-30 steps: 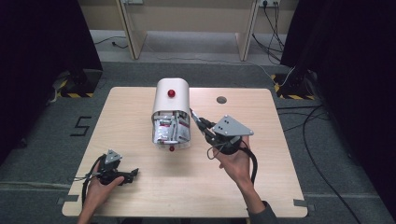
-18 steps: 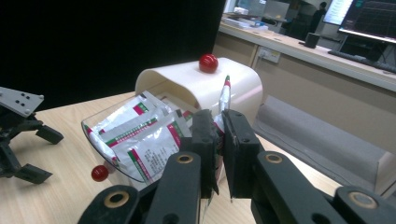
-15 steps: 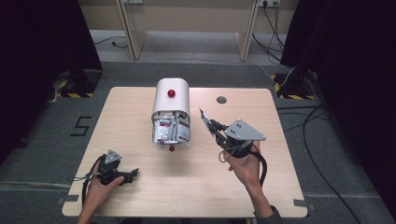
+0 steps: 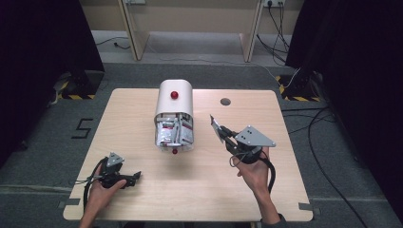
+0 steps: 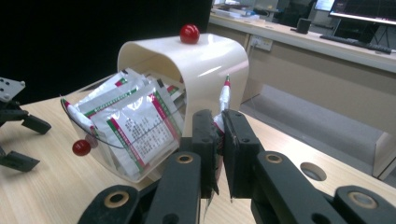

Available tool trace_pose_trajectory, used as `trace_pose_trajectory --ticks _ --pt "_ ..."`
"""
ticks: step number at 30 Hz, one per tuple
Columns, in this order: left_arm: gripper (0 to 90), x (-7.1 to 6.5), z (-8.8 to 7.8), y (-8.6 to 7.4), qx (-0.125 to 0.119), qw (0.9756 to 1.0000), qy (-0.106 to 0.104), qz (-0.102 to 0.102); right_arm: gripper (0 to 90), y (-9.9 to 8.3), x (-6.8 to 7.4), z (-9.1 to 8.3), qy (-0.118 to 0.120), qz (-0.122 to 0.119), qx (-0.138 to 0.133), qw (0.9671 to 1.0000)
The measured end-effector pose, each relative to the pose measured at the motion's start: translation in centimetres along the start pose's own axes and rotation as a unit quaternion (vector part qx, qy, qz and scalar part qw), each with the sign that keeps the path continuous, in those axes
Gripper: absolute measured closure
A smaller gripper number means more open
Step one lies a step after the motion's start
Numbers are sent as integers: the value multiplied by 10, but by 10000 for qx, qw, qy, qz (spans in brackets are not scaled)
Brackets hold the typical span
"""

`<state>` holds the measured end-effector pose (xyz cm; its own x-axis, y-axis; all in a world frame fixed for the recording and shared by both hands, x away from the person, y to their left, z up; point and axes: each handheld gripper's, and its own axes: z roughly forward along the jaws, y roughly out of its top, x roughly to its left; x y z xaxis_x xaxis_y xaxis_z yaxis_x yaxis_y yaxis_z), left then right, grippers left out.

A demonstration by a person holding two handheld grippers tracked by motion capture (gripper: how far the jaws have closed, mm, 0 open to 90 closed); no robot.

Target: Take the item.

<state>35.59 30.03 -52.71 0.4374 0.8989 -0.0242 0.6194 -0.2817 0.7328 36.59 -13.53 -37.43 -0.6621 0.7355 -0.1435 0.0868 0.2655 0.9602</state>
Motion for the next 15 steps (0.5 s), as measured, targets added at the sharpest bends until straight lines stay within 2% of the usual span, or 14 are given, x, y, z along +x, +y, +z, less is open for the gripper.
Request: trace_pose_trajectory --ticks 15 --pt "0 0 0 0 0 10000 -1 -1 843 -16 -11 2 -130 121 159 9997"
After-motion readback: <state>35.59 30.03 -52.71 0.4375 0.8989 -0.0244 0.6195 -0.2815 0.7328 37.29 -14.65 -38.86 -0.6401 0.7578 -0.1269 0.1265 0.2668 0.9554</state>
